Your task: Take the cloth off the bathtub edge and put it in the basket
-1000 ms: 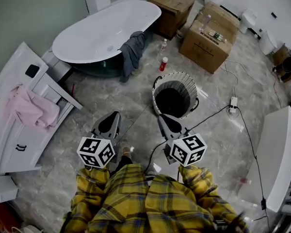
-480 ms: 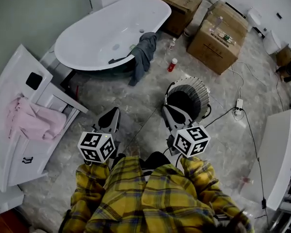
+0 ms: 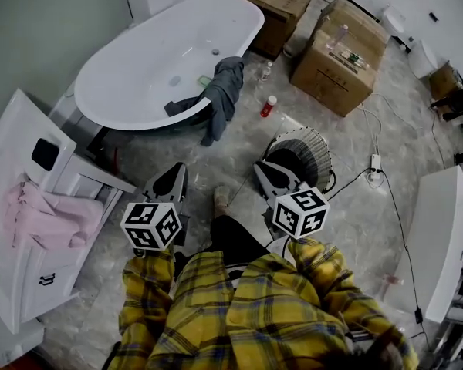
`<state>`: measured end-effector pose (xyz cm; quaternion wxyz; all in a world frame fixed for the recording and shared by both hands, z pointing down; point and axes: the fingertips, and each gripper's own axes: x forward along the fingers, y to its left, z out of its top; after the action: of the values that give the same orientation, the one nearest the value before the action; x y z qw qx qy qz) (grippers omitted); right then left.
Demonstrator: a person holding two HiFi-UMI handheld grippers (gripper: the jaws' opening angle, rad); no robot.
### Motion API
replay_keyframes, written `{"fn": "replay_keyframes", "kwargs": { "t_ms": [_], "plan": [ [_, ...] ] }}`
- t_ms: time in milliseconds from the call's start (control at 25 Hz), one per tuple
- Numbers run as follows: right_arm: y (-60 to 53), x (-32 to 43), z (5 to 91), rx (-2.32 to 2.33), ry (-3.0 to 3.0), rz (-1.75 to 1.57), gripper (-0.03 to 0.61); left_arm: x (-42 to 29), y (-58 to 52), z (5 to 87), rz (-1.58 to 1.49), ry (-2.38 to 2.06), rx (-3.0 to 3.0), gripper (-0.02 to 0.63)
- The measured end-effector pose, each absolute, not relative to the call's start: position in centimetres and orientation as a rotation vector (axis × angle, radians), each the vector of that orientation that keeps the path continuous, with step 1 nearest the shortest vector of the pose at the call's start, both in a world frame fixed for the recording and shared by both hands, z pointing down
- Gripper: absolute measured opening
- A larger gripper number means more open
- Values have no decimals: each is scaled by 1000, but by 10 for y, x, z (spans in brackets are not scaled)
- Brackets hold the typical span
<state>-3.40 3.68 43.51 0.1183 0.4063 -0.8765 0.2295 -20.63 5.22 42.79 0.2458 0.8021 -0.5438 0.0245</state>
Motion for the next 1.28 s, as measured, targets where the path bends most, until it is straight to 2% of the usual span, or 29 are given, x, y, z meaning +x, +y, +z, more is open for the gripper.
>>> {"fn": "replay_keyframes", "kwargs": {
  "t_ms": [320,640,1040,1120,1200,1280],
  "plan": [
    [-49,-48,458,1182,-2574,643,28,-217,-17,430,104,-1500,2241,20],
    [-155,-82,508,1148,-2527,660,28,-244,-98,453,176,-1507,2197,20],
    [-268,-87,579,1196,-2407,755,29,-243,-187,490,265,-1429,2168,20],
    [-279,-88,591,1200,-2390,790,41,-245,-195,498,278,-1421,2148,20],
    [-288,-91,603,1189,-2378,832,95,-246,-201,504,283,-1415,2129,20],
    [-295,-95,614,1176,-2364,863,112,-246,-208,510,290,-1407,2122,20]
  ]
}}
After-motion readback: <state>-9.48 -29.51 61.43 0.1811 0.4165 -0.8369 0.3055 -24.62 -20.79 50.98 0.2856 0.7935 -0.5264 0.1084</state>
